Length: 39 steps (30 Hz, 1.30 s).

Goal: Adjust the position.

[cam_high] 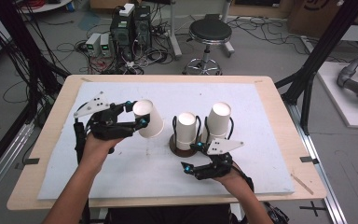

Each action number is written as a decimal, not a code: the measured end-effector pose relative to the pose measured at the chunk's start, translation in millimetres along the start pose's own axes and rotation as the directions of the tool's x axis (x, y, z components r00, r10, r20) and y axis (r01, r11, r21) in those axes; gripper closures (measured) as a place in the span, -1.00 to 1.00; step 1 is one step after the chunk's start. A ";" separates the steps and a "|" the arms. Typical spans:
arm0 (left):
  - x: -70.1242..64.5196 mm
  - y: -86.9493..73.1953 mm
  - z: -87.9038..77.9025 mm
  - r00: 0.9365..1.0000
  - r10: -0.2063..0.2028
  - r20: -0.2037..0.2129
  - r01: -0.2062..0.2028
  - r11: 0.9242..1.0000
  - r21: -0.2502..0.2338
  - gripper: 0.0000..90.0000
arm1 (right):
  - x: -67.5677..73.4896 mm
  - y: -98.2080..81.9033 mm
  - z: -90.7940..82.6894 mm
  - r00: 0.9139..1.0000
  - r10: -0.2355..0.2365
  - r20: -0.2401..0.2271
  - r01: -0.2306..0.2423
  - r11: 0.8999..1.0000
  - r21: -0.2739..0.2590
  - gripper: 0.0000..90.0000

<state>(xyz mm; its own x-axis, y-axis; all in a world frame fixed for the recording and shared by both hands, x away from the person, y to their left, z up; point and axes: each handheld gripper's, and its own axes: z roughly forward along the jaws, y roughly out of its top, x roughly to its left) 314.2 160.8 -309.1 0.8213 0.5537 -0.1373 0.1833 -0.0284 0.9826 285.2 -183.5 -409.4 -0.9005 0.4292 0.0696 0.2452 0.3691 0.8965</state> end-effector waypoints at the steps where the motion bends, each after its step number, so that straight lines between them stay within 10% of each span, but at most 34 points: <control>1: -0.2 -1.0 -0.6 1.000 0.002 0.005 -0.002 1.000 0.003 -0.24 | 0.0 0.0 0.0 1.000 0.000 0.000 0.000 1.000 0.000 -0.39; 15: -17.8 -33.9 2.8 0.997 0.000 0.078 -0.004 0.999 0.052 -0.23 | -0.5 -6.2 -0.5 0.997 -0.057 -0.049 0.056 0.998 -0.028 -0.53; 39: -55.6 -59.3 34.4 0.970 0.026 0.240 -0.047 0.996 0.080 -0.23 | 7.2 10.1 14.3 0.983 -0.101 -0.152 0.089 0.993 -0.084 -0.55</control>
<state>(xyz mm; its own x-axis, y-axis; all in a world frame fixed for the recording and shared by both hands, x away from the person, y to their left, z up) 276.2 103.1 -364.1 0.9314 0.3371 -0.1373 0.1875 -0.1211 0.9748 286.4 -164.9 -406.1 -0.9649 0.2589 0.0446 0.1332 0.3356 0.9325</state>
